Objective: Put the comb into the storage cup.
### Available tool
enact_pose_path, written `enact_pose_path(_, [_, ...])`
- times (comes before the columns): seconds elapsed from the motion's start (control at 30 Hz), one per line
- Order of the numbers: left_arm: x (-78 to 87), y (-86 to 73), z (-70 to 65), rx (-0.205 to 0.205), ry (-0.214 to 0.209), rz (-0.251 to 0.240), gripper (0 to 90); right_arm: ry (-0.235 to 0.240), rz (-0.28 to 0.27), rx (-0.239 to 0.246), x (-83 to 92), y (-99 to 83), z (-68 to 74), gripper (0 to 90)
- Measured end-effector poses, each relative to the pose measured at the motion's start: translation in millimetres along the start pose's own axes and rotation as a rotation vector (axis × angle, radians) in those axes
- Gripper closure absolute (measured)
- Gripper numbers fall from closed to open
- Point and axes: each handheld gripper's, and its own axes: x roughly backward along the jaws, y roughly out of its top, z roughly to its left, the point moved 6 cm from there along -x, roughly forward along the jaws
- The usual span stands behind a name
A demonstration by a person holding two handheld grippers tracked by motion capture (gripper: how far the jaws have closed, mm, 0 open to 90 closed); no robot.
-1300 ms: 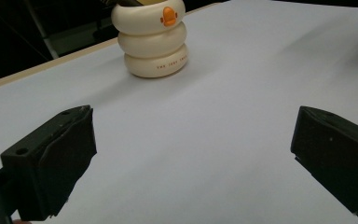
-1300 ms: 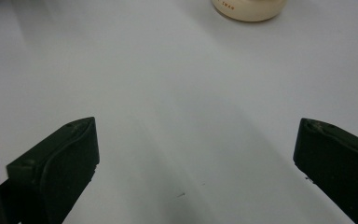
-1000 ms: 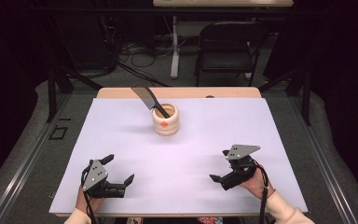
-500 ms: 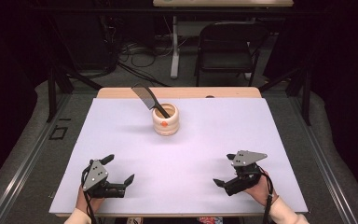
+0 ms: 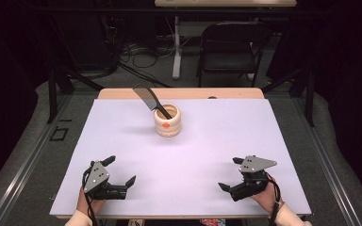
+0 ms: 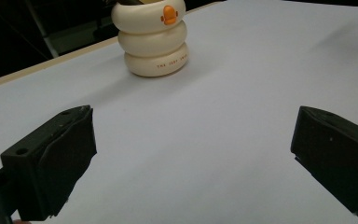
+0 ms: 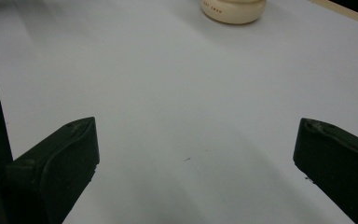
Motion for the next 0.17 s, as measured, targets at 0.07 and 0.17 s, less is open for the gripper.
enact_pose_path(0.07, [0.1,-0.1,0.3,0.001,0.001,0.000,0.2,0.001,0.000,0.002,-0.3,-0.1,0.0,0.0])
enact_pose_path(0.17, [-0.4,-0.1,0.3,0.000,0.000,0.002,0.2,0.003,0.002,0.004,-0.9,-0.5,0.5,0.0])
